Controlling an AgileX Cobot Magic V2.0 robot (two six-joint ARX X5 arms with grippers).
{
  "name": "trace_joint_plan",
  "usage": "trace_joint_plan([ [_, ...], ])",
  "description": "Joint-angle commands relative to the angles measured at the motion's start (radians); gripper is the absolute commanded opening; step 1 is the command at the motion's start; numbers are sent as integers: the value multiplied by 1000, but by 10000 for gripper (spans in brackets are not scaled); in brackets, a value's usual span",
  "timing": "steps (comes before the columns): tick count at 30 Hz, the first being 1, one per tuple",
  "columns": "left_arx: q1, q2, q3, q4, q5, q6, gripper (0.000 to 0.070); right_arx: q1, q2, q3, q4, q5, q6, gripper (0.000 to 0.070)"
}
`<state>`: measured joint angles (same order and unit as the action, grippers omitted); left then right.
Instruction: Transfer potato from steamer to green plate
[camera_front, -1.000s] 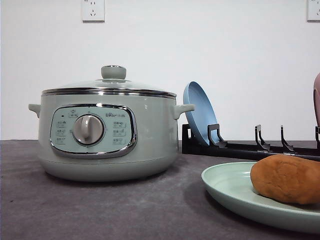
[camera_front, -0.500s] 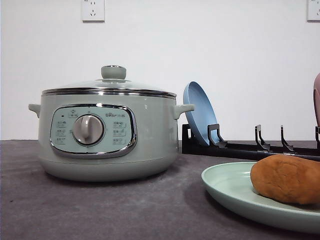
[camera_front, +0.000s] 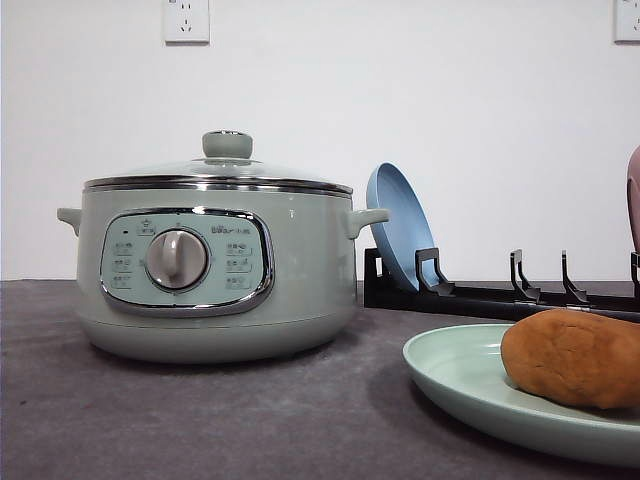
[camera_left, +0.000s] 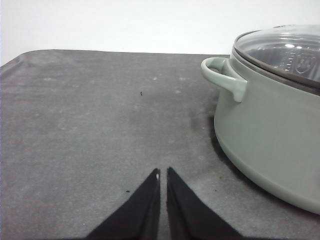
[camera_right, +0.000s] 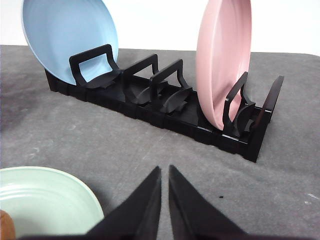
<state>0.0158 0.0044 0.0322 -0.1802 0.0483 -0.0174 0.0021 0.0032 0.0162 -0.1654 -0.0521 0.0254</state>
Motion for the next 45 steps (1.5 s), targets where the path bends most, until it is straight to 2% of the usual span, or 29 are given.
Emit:
trace_joint_plan([
  [1,2,-1,-20,-6,4,-5,17,0,0,-5,11,1,-7,15],
  [45,2,-1,-20,-6,4,-5,17,0,0,-5,11,1,-7,15],
])
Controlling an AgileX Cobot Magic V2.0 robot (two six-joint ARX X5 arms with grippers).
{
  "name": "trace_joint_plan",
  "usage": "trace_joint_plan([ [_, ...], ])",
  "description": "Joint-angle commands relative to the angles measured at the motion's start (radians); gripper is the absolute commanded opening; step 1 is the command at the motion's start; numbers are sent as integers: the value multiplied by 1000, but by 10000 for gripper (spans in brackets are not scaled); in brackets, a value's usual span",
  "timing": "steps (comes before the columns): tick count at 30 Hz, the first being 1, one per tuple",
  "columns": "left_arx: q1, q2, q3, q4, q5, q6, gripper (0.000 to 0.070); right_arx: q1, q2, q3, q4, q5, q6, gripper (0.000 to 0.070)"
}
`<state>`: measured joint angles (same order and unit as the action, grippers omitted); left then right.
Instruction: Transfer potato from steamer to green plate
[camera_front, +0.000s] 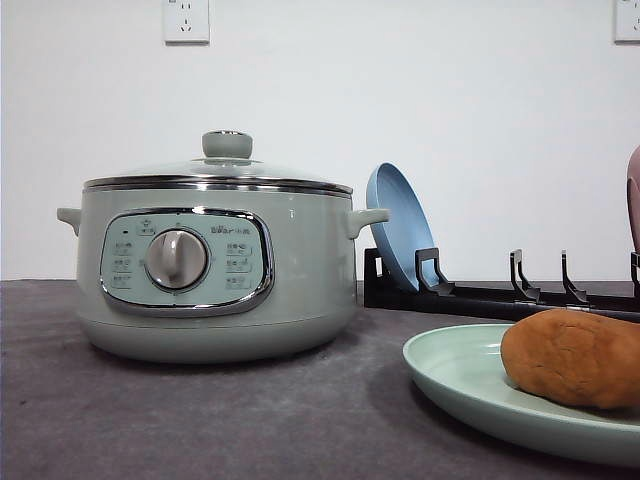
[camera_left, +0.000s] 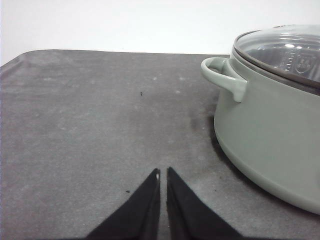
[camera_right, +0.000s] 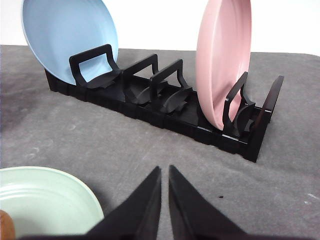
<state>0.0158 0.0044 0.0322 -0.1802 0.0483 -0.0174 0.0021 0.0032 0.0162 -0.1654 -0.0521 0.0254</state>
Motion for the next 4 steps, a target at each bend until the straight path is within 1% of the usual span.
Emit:
trace_joint_plan([
  [1,2,-1,-20,-6,4,-5,17,0,0,-5,11,1,-7,15],
  [4,2,-1,-20,-6,4,-5,17,0,0,-5,11,1,-7,15],
])
